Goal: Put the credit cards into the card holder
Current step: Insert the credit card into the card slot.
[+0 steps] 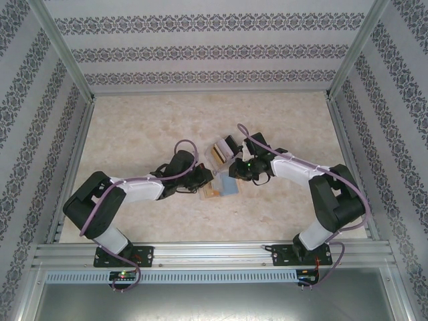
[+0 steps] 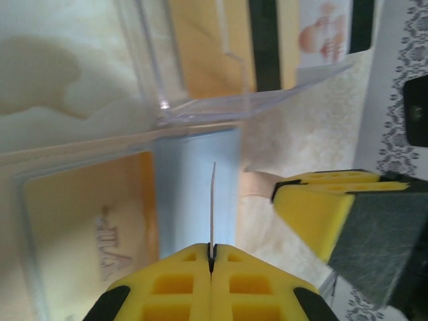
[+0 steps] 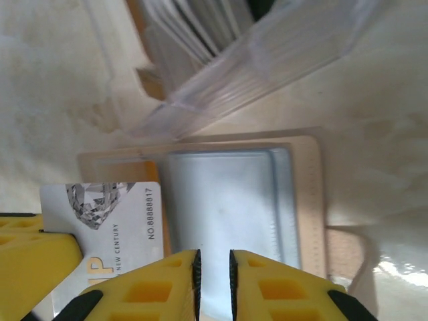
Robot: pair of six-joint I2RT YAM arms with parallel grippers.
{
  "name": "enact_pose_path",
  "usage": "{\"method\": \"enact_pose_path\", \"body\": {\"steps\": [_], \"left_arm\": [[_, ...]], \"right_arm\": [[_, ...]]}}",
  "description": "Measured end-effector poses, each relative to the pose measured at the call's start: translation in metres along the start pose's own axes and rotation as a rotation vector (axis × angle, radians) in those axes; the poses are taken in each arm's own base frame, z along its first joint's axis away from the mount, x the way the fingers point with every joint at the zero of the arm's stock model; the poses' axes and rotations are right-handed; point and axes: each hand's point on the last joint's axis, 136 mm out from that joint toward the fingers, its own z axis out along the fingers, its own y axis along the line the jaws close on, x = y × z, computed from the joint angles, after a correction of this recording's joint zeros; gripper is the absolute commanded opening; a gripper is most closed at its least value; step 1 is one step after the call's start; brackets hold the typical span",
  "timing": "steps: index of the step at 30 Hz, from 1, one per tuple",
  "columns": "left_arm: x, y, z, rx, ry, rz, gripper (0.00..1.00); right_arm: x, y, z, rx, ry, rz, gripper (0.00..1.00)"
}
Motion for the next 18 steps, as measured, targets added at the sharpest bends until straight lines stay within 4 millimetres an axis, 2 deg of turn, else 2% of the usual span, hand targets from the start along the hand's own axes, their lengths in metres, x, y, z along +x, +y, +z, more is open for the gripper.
{"method": "enact_pose_path", "body": {"steps": [11, 18], "left_arm": [[0.002, 0.025, 0.012, -0.075, -0.038, 0.008, 0.00], [-0.001, 0.024, 0.020, -0.055, -0.048, 0.014, 0.00]], "right_arm": [[0.009, -0.033, 0.020, 0.112, 0.056, -0.015, 0.21], [0.009, -0.034, 0.022, 0.110, 0.057, -0.014, 0.20]]}}
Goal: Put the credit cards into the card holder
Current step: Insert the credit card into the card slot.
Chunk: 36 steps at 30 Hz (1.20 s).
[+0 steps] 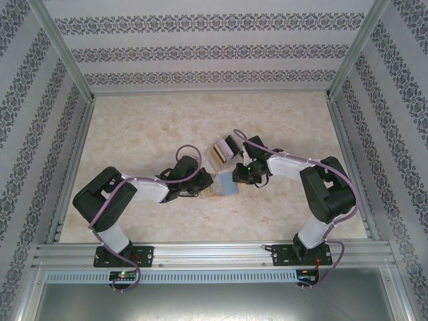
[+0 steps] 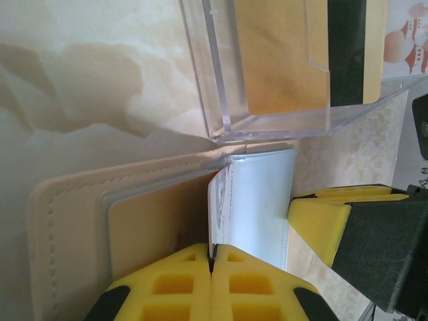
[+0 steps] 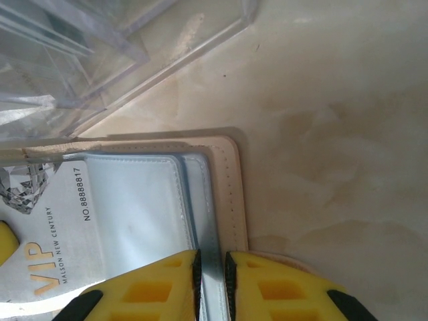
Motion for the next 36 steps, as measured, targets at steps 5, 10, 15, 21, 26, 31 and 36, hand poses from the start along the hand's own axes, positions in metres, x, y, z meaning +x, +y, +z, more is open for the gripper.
{"method": "enact_pose_path", "body": {"steps": [5, 10, 15, 21, 26, 31, 36], "left_arm": [[0.0000, -0.0034, 0.0043, 0.019, 0.007, 0.004, 0.00], [-0.0001, -0.0041, 0.0075, 0.025, 0.010, 0.004, 0.00], [0.0009, -0.0048, 0.0070, 0.027, 0.016, 0.007, 0.00], [0.0035, -0.0038, 0.0047, 0.019, 0.029, 0.028, 0.00], [0.0041, -0.0043, 0.0052, 0.007, 0.040, 0.037, 0.00], [0.0031, -0.0008, 0.0039, -0.019, 0.035, 0.035, 0.00], [0.0030, -0.0070, 0.0089, -0.008, 0.053, 0.046, 0.01]], "right_arm": [[0.0001, -0.0002, 0.0007, 0.000, 0.000, 0.000, 0.20], [0.0001, -0.0006, 0.0011, -0.002, -0.001, 0.000, 0.20], [-0.0002, -0.0010, 0.0010, -0.009, 0.001, 0.006, 0.20], [-0.0005, -0.0015, 0.0011, -0.013, 0.003, 0.010, 0.20], [-0.0004, -0.0014, 0.0014, -0.018, 0.005, 0.012, 0.20], [-0.0004, -0.0014, 0.0014, -0.018, 0.005, 0.013, 0.20], [-0.0002, -0.0014, 0.0019, -0.020, 0.008, 0.016, 0.20]]}}
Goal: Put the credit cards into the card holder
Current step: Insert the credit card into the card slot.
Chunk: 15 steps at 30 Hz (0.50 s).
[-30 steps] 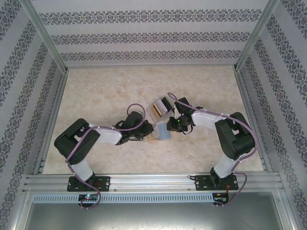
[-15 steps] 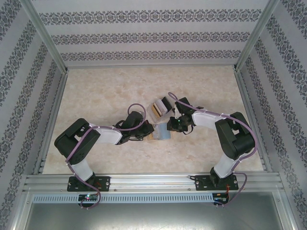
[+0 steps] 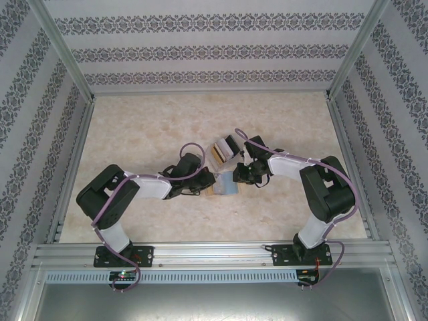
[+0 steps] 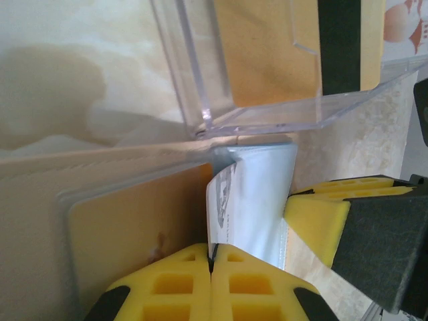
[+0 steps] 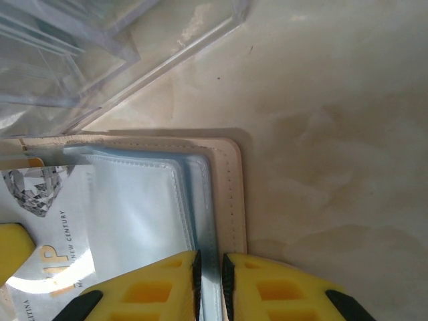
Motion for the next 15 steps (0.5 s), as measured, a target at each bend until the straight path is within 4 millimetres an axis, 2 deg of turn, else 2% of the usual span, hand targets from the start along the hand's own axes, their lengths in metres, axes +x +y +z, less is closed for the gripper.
{"method": "enact_pose_path", "body": {"steps": [15], "left_arm": [[0.002, -0.007, 0.017, 0.016, 0.053, 0.015, 0.18]], "right_arm": [[0.000, 0.001, 0.000, -0.015, 0.005, 0.030, 0.21]]}}
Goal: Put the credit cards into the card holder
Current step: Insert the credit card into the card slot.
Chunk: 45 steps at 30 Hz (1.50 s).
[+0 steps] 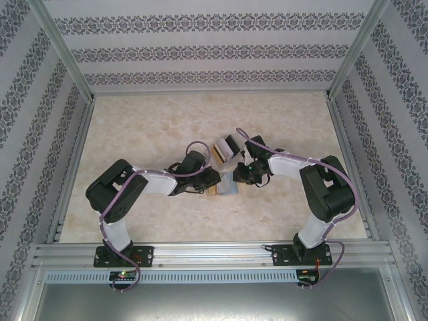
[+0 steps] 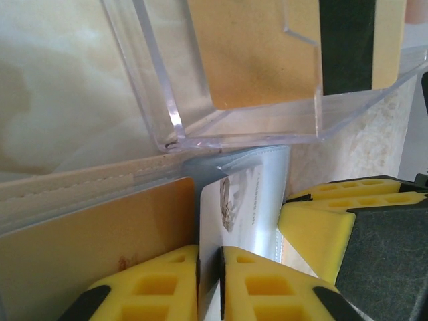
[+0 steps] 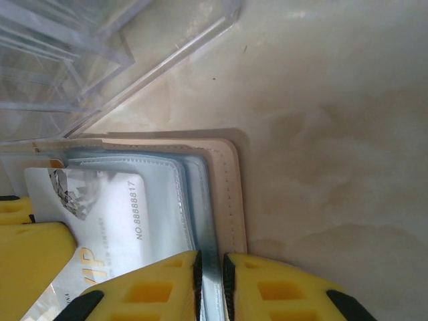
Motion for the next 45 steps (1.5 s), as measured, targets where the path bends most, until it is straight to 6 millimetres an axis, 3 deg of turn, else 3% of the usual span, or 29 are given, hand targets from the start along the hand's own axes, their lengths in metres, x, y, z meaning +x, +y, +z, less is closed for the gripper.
{"method": "enact_pose_path", "body": {"steps": [5, 11, 16, 23, 45], "left_arm": [[0.001, -0.003, 0.003, -0.011, 0.011, 0.006, 0.24], [0.004, -0.007, 0.000, -0.026, 0.012, 0.016, 0.39], [0.007, -0.007, -0.002, -0.041, 0.020, 0.016, 0.39], [0.012, -0.009, 0.000, -0.085, 0.066, 0.009, 0.40], [0.015, -0.024, 0.018, -0.106, 0.152, -0.035, 0.48]], "right_arm": [[0.000, 0.000, -0.001, 0.000, -0.002, 0.001, 0.22], [0.000, 0.001, -0.002, -0.002, -0.006, -0.002, 0.23], [0.000, 0.001, -0.002, -0.004, -0.011, -0.004, 0.23], [0.001, -0.001, -0.001, -0.006, -0.021, 0.015, 0.14], [0.000, -0.004, -0.004, -0.051, -0.067, 0.106, 0.14]]}}
